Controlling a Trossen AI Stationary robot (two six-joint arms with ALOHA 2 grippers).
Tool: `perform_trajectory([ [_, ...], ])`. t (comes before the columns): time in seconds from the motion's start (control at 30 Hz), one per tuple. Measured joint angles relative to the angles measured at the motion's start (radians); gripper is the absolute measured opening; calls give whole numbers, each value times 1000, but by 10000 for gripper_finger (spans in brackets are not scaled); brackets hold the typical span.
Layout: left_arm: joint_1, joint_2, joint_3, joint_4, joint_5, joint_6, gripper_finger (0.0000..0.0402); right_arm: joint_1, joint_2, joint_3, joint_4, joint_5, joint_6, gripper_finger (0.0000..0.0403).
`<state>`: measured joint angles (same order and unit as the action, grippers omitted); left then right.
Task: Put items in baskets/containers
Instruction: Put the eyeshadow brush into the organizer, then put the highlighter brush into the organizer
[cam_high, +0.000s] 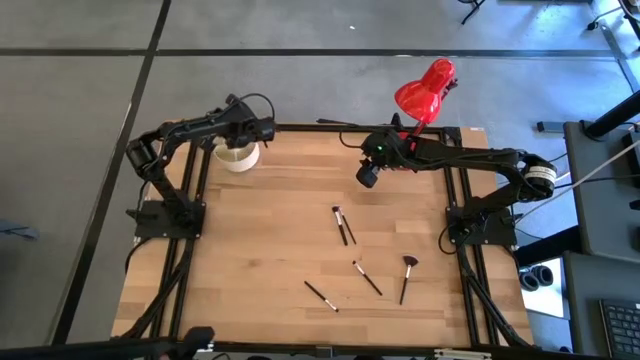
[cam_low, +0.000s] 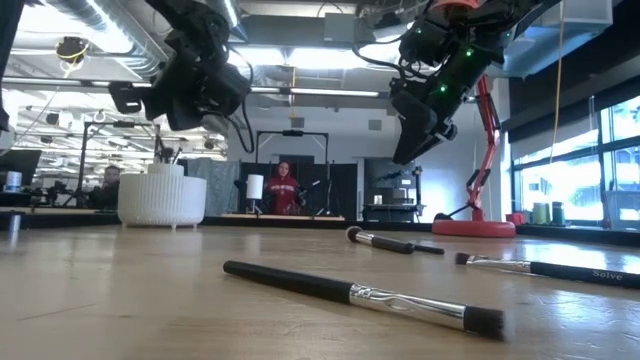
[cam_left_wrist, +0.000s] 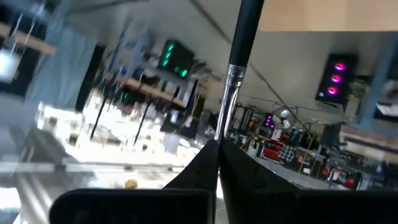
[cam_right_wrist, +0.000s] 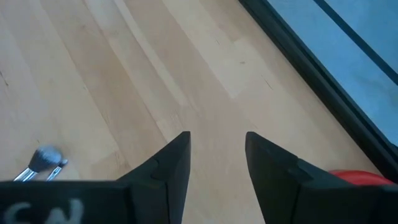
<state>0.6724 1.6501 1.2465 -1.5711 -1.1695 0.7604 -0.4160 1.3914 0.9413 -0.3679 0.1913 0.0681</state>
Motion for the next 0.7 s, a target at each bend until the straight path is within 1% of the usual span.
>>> perform_trajectory([
  [0.07,4,0,0,0,18,52,4,0,0,0,0,0,1,154],
  [0.2,5,0,0,0,1,88,9,0,0,0,0,0,5,154],
  [0.43,2,0,0,0,11,-27,32,0,0,0,0,0,7,154],
  [0.53,-7,0,0,0,6,-26,53,0,0,0,0,0,7,154],
  [0.6,-17,0,0,1,-30,-18,71,0,0,0,0,0,6,154],
  [0.7,-39,0,0,3,-152,-72,96,0,0,0,4,0,2,154],
])
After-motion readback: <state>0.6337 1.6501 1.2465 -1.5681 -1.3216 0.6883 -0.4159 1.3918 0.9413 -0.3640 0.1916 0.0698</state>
